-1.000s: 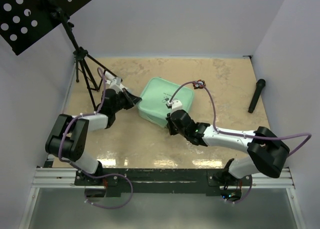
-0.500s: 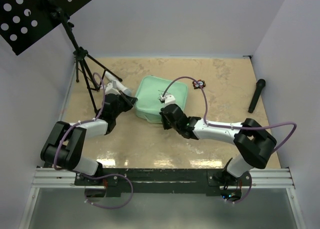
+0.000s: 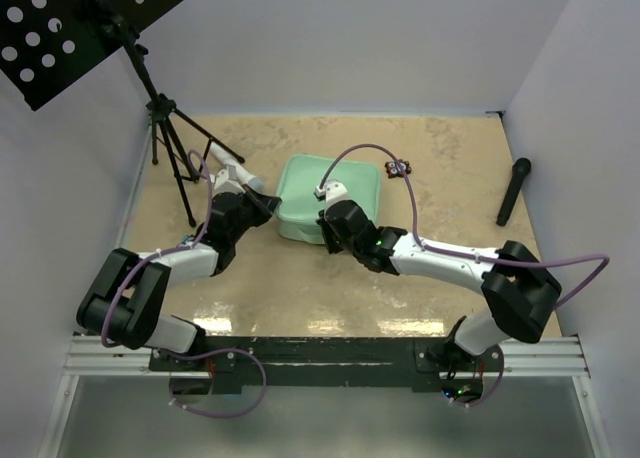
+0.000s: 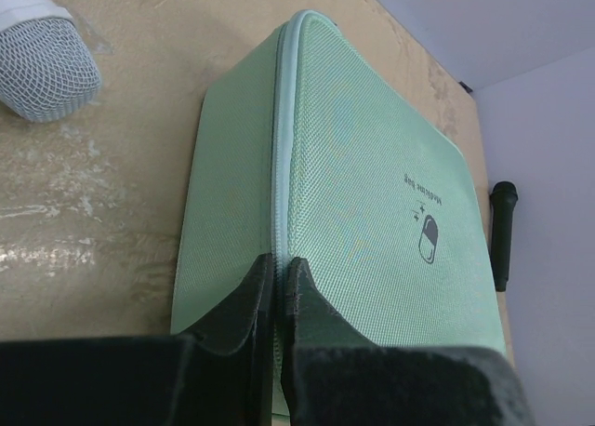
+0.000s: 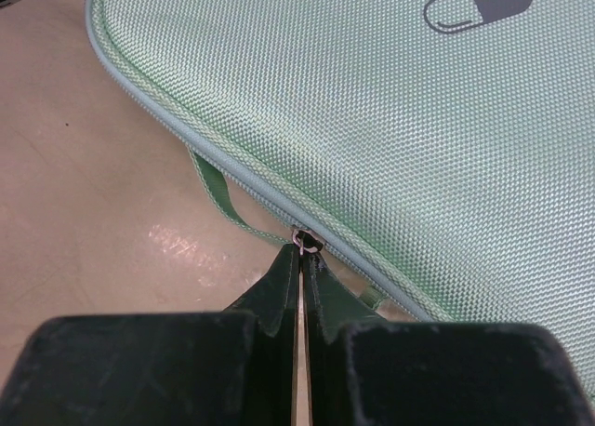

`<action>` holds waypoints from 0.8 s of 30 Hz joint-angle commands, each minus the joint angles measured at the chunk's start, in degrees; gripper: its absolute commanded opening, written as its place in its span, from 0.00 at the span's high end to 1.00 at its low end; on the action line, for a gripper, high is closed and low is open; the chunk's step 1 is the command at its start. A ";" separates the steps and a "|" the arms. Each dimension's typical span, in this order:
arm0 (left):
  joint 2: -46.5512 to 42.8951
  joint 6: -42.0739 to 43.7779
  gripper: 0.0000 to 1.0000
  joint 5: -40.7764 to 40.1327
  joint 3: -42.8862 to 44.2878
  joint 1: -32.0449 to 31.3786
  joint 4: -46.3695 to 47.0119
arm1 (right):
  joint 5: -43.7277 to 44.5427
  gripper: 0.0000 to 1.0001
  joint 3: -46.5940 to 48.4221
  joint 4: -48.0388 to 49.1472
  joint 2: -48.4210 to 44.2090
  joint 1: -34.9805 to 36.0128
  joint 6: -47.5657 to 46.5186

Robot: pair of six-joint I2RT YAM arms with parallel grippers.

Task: Organize the medicine kit
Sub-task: Zip the medicine box at the center of the board.

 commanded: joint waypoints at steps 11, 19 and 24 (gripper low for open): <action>-0.41 -4.13 1.00 1.93 -1.31 -5.28 6.38 | -7.45 1.00 7.01 11.25 4.09 0.47 -1.72; -0.15 -5.62 1.00 0.52 -2.19 -6.08 7.43 | -9.91 1.00 9.29 12.14 7.26 0.73 -1.72; 0.38 -6.33 1.00 0.08 -2.36 -6.78 7.87 | -10.53 1.00 10.87 12.40 9.28 0.82 -1.63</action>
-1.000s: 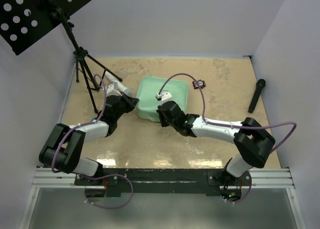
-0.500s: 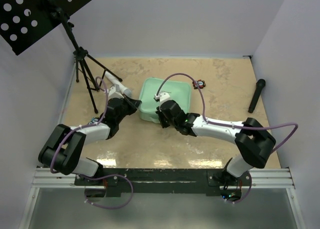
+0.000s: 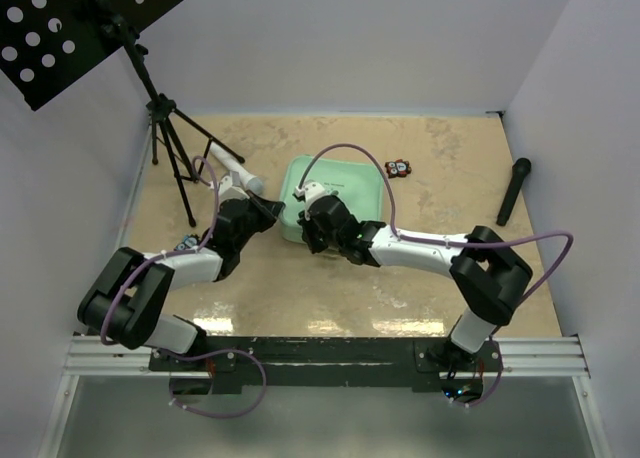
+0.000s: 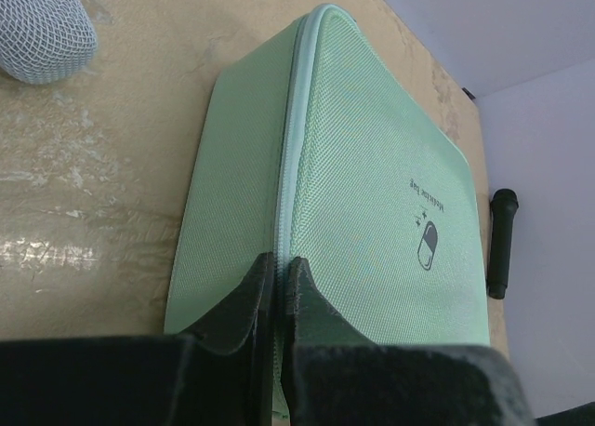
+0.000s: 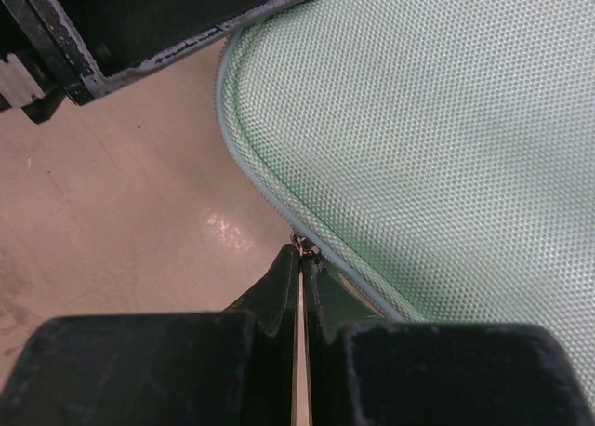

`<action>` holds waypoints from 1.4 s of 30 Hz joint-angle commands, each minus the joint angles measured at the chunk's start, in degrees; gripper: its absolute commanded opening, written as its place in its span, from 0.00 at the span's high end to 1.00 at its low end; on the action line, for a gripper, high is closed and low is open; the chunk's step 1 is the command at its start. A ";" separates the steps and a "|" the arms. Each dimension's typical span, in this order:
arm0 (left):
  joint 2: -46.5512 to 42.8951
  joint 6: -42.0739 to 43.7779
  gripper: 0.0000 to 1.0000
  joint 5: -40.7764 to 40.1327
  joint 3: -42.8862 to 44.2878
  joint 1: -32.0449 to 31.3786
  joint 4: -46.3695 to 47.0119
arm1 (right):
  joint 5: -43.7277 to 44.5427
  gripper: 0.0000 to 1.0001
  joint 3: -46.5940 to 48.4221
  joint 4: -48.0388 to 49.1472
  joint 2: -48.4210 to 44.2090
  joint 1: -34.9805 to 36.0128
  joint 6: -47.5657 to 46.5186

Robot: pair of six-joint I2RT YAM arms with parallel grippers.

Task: Organize the medicine kit
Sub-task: Zip the medicine box at the center of the board.

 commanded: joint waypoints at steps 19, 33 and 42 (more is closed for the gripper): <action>-0.54 -2.99 1.00 2.06 -0.40 -5.09 4.94 | 0.82 1.00 2.30 7.12 -1.56 0.36 -3.06; -1.25 -1.05 1.00 0.56 1.27 -4.91 2.57 | -0.32 0.45 -4.65 0.88 -15.79 0.36 -1.40; -0.98 -2.72 1.00 2.14 0.31 -5.00 4.77 | 15.94 0.43 -6.93 -2.20 -18.62 -7.35 11.69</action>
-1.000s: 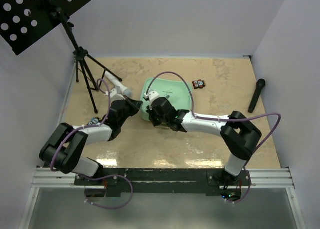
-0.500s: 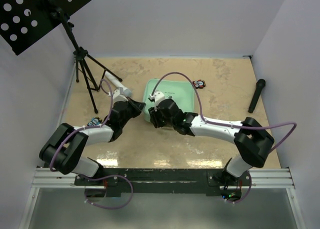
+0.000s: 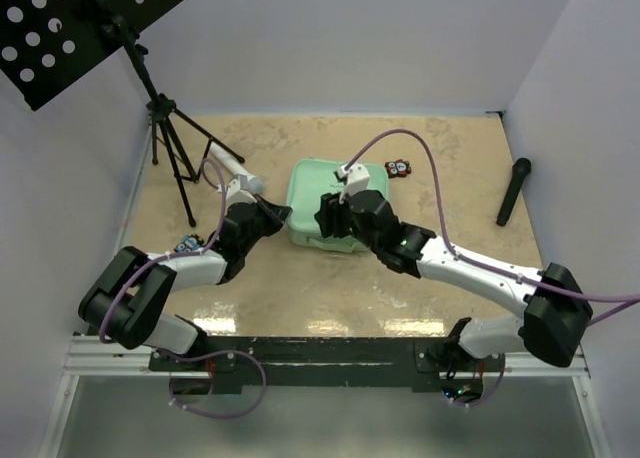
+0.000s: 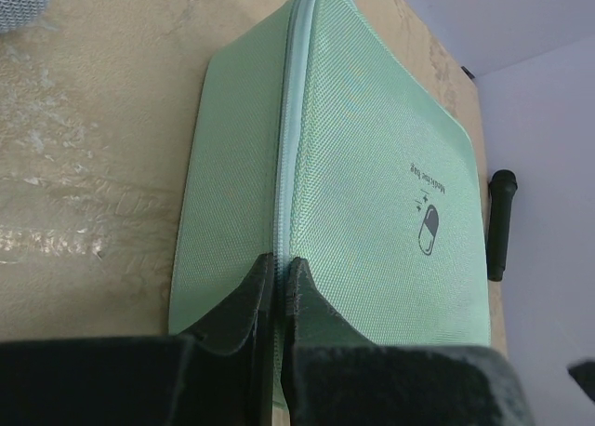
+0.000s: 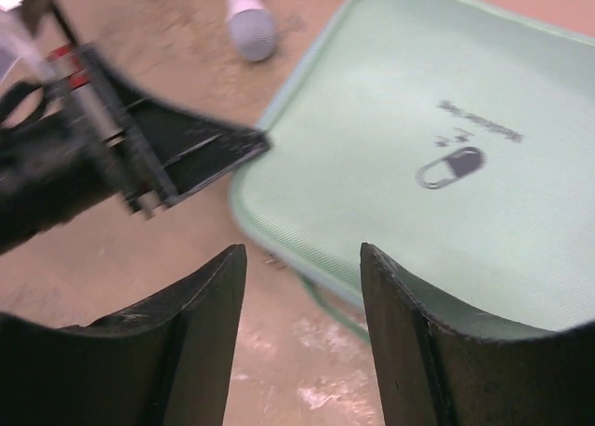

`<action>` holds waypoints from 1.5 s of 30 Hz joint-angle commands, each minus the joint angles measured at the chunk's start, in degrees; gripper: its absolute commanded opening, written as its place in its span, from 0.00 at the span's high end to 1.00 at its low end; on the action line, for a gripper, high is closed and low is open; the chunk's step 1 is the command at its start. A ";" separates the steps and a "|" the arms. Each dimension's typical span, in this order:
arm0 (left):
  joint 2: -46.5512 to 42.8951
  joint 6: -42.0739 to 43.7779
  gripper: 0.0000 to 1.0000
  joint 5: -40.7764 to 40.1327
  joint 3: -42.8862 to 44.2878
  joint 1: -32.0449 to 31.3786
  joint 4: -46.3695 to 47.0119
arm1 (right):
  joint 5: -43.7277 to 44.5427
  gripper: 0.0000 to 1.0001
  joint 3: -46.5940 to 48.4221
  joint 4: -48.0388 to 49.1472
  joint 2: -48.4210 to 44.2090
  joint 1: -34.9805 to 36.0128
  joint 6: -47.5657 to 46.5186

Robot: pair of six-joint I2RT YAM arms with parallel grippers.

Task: Organize the medicine kit
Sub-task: Zip the medicine box at the center of the board.

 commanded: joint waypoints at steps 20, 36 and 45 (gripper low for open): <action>-12.58 4.14 0.45 1.21 -1.56 -1.66 -5.60 | 9.72 0.27 -6.94 -0.57 -6.17 -15.51 12.69; 6.28 16.19 0.66 14.01 25.93 11.43 -12.66 | -14.36 1.00 -17.66 4.44 -14.89 -10.06 4.87; 31.61 15.49 0.59 29.58 45.99 12.49 -10.64 | -20.52 1.00 -19.33 9.36 -7.50 -8.48 6.97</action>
